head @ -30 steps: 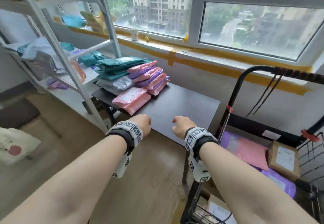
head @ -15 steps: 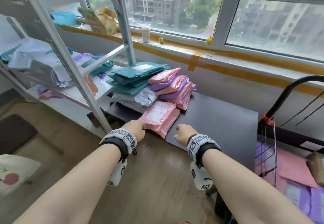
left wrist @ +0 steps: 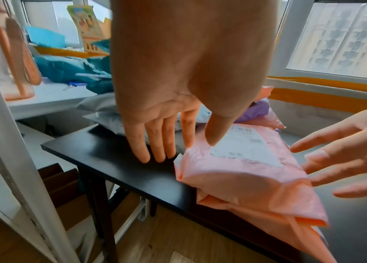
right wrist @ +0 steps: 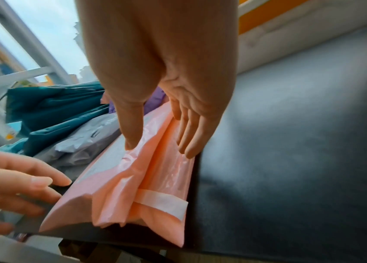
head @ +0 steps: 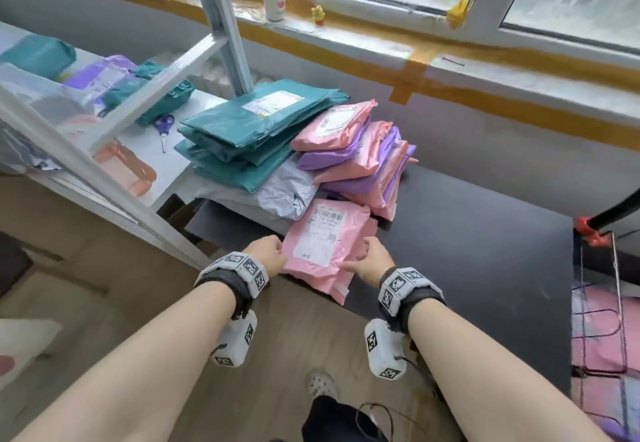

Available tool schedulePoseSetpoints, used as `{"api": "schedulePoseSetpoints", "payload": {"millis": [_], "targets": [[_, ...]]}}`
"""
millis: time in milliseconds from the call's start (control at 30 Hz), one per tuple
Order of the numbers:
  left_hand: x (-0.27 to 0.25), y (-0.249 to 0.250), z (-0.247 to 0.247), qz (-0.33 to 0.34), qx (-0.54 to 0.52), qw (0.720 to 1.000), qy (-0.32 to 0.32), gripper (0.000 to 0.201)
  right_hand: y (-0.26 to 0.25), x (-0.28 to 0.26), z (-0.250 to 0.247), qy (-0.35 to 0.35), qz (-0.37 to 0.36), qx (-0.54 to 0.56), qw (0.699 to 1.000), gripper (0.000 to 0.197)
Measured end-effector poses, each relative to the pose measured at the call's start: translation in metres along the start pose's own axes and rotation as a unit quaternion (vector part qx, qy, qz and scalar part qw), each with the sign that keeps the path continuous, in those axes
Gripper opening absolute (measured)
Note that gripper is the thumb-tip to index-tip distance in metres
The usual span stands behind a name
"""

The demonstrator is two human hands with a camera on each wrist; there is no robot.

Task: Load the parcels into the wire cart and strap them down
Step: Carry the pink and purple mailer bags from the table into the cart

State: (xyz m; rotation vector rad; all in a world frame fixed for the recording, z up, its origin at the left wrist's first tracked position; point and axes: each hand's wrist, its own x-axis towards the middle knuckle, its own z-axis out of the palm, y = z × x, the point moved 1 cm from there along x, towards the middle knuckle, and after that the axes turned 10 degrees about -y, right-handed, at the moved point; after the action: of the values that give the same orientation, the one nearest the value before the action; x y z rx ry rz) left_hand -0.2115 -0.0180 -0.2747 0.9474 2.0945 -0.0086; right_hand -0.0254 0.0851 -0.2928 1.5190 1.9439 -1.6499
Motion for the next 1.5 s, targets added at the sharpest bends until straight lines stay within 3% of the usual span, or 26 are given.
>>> {"api": "schedulePoseSetpoints", "payload": {"millis": [133,267,367,433,567,800,1167,1367,1500], "targets": [[0.022,0.002,-0.003,0.008,-0.07,0.997,-0.017,0.03,0.002,0.009,0.009,0.012,0.009,0.074,0.997,0.089],[0.035,-0.001,-0.012,0.035,-0.141,0.988,-0.041,0.009,0.0,0.013,0.021,0.035,0.026,0.164,0.985,0.087],[0.037,-0.008,-0.015,0.049,-0.188,0.979,-0.068,0.034,-0.004,0.007,0.025,0.046,0.03,0.251,0.966,0.079],[0.034,-0.013,-0.014,0.048,-0.243,0.963,-0.102,0.041,-0.007,-0.003,0.029,0.06,0.033,0.28,0.958,0.076],[0.02,-0.016,-0.01,0.059,-0.315,0.935,-0.15,0.043,-0.006,-0.02,0.038,0.083,0.02,0.304,0.949,0.075],[-0.016,-0.004,0.009,0.105,-0.322,0.923,-0.18,0.042,0.016,-0.08,0.046,0.136,-0.003,0.345,0.929,0.074],[-0.103,0.131,0.09,0.243,-0.26,0.888,-0.293,0.042,0.116,-0.215,-0.018,0.294,0.004,0.361,0.885,0.066],[-0.147,0.221,0.175,0.259,-0.231,0.882,-0.318,0.042,0.21,-0.276,-0.072,0.352,-0.004,0.342,0.871,0.054],[-0.184,0.286,0.247,0.256,-0.242,0.882,-0.313,0.035,0.285,-0.317,-0.12,0.365,0.0,0.307,0.879,0.069]]}}
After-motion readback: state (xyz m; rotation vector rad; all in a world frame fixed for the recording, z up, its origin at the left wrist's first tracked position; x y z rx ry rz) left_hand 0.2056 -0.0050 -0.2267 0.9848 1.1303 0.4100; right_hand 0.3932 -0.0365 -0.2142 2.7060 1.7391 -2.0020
